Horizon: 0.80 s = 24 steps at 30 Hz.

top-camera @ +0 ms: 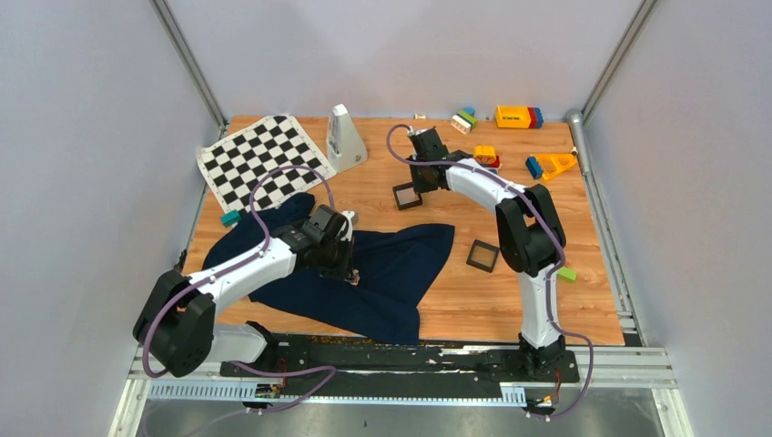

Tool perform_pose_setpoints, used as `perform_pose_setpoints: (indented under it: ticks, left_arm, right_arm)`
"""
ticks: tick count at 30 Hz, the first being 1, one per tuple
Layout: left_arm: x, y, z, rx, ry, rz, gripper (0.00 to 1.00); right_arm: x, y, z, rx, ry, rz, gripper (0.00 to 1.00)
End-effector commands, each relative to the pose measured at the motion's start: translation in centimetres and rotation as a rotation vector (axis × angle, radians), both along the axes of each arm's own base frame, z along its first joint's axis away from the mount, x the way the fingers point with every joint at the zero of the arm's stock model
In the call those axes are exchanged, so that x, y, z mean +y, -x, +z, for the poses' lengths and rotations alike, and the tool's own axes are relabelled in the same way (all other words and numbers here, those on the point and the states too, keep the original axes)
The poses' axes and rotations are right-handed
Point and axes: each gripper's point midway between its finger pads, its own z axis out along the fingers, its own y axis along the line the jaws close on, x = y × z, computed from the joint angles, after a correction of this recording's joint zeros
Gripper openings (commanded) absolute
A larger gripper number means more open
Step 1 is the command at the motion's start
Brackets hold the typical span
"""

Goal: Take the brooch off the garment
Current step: Pick up the brooch box from the center of the board, then place the brooch on the clothes.

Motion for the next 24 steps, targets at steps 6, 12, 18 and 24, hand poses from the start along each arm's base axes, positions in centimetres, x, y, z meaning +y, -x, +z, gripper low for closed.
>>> perform_pose_setpoints:
  ticks: [6, 12, 18, 24]
  left_arm:
    - [-1.7, -1.5, 3.0, -0.086, 0.092, -0.015, 0.0]
    - [-4.2, -2.5, 5.6, -0.222, 0.294, -0.041, 0.0]
    - [-5.6, -2.5, 7.3, -0.293, 0.431, -0.055, 0.0]
    - [-7.0, -1.1, 3.2, -0.135, 0.395, -0.11, 0.01]
  right_arm:
    - [0.3, 4.7, 8.9, 0.057, -0.182, -0.104, 0.0]
    - [3.4, 12.0, 11.4, 0.332, -0.586, -0.017, 0.0]
    - [4.1, 15.3, 12.8, 0.507, -0.846, -0.151, 0.0]
    - [3.0, 18.1, 10.2, 0.697, -0.894, -0.422, 0.0]
